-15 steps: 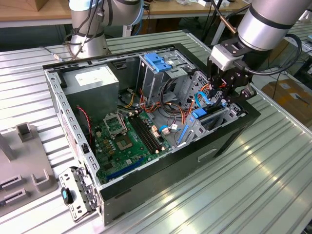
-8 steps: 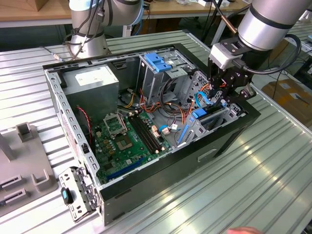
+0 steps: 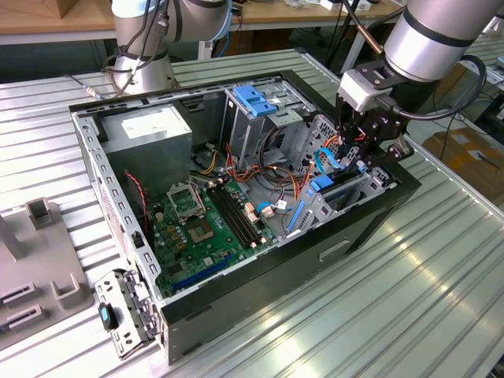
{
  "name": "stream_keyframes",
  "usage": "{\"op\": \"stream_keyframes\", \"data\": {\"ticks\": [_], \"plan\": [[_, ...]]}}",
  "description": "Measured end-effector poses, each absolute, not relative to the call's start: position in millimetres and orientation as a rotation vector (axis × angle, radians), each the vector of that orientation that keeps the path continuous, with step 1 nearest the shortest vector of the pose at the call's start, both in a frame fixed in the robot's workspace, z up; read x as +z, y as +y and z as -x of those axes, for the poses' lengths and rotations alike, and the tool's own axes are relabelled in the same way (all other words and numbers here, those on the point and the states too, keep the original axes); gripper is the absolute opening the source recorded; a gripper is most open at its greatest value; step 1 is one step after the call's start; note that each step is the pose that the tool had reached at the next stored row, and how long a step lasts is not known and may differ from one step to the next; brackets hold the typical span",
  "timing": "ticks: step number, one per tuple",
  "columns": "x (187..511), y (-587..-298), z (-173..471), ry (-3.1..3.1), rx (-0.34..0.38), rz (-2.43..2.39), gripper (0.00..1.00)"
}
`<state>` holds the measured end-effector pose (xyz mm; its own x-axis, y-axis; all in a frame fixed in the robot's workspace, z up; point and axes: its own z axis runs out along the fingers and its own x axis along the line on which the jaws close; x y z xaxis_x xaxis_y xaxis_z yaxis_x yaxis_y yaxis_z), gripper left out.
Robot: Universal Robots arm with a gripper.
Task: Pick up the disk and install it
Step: 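Insert the second disk wire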
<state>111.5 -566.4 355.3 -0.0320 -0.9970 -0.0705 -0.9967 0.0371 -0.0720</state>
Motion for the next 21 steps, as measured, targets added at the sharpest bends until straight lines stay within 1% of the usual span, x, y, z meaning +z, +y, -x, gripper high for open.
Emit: {"op": "stream_keyframes", "data": {"ticks": [4,10,21], "plan": [[356.7,-566.4,-111.5,2.187,-0.004,2.113,0.36],[369.0,-566.4,-111.5,2.187,-0.004,2.113,0.36],[369.7,-564.7,-111.7,2.187,-0.004,2.113,0.36]]}}
